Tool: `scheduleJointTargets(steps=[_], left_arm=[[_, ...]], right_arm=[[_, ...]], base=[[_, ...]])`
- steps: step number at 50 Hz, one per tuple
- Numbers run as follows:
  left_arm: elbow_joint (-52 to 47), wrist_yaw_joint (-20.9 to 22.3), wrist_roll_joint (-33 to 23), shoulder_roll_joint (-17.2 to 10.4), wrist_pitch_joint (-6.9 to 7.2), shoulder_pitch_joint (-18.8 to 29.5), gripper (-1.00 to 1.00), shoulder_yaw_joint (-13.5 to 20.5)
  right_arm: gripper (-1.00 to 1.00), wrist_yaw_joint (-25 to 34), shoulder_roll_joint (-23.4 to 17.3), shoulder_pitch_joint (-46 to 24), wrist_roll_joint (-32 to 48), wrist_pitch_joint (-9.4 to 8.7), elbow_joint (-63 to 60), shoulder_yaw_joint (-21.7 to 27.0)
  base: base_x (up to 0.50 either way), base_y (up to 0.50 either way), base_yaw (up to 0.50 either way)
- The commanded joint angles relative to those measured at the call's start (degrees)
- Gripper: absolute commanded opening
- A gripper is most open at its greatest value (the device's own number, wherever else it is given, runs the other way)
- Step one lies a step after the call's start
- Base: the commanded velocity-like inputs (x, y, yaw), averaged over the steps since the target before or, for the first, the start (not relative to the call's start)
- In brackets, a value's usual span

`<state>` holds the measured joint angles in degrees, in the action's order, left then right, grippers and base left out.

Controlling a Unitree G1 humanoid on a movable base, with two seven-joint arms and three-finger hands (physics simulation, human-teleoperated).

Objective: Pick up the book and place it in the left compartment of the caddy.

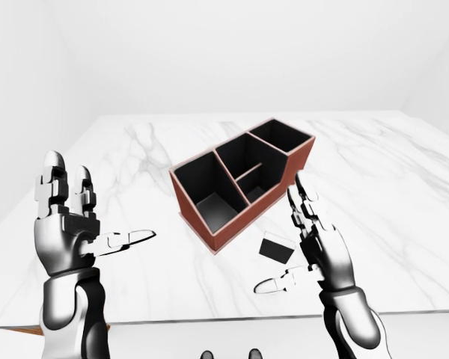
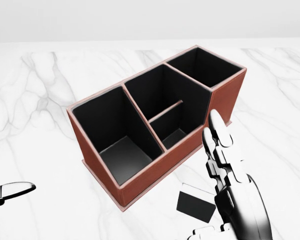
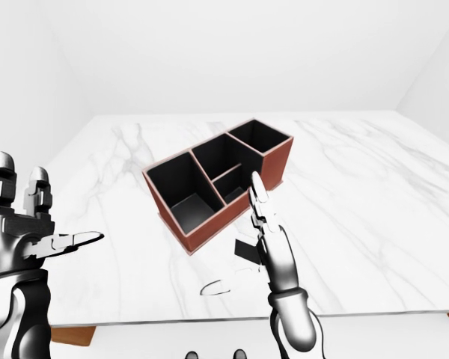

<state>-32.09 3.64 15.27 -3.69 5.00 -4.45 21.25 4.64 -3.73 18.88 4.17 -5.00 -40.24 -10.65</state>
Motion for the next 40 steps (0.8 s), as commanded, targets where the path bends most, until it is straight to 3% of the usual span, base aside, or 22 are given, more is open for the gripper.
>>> scheduleJointTargets(steps=[1,16,40], left_arm=[[0.1,0.1,0.1,-0.1,0.0,0.1,1.0,0.4],[0.1,0.0,-0.3,0.0,0.0,0.0,1.0,-0.1],[-0.2,0.1,-0.5,0.2,0.0,-0.2,1.0,-0.4]], right_arm=[[1.0,0.2,-0.1,0.1,0.6,0.0,0.0,-0.1],[1.0,0.9,0.2,-0.2,-0.1,0.0,1.0,0.9],[1.0,0.8,1.3,-0.7,-2.4,0.0,0.8,2.5]], base=[[0.5,0.18,0.0],[0.46,0.35,0.0],[0.48,0.0,0.0]])
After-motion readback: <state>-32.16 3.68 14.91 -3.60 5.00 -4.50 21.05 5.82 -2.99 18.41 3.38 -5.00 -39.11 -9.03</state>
